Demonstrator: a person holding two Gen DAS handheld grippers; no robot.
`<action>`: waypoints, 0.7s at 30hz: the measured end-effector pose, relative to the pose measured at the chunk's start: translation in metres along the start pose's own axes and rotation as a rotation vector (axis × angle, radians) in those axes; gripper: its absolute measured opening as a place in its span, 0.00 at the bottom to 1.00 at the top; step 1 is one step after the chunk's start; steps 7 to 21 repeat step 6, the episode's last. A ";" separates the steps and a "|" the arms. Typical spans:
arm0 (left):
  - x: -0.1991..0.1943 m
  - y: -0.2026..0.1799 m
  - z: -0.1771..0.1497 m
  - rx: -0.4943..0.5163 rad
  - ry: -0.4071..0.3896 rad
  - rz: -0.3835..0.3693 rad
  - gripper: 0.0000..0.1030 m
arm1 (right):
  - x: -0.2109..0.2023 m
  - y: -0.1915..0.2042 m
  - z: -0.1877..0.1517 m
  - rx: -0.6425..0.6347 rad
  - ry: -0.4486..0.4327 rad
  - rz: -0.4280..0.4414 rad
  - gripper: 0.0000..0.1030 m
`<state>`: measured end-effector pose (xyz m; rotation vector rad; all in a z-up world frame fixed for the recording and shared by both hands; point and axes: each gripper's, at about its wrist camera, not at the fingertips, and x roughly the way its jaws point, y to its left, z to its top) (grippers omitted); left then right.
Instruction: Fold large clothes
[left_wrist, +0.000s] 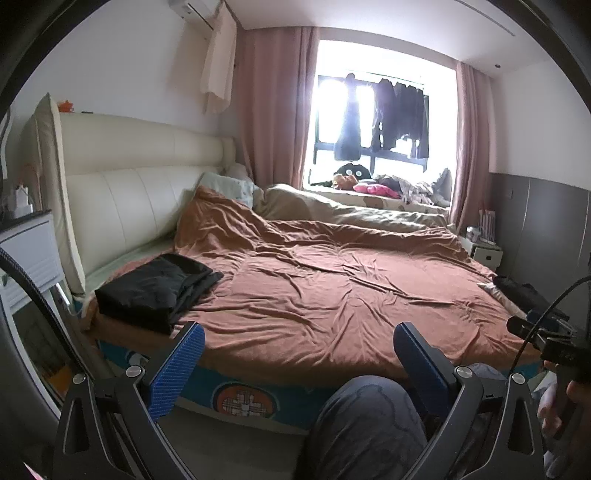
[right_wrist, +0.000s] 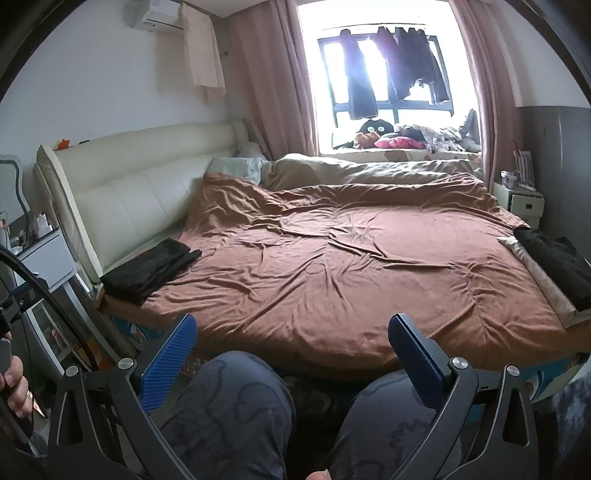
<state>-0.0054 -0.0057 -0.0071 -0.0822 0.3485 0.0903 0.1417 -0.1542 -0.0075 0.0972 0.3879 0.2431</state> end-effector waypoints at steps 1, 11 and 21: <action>-0.001 0.001 0.000 0.003 -0.002 0.001 1.00 | -0.001 0.000 0.001 0.004 0.002 -0.003 1.00; -0.008 0.007 0.003 -0.009 -0.024 0.002 1.00 | -0.005 0.001 0.007 0.005 -0.002 -0.005 1.00; -0.008 0.007 0.003 -0.009 -0.024 0.002 1.00 | -0.005 0.001 0.007 0.005 -0.002 -0.005 1.00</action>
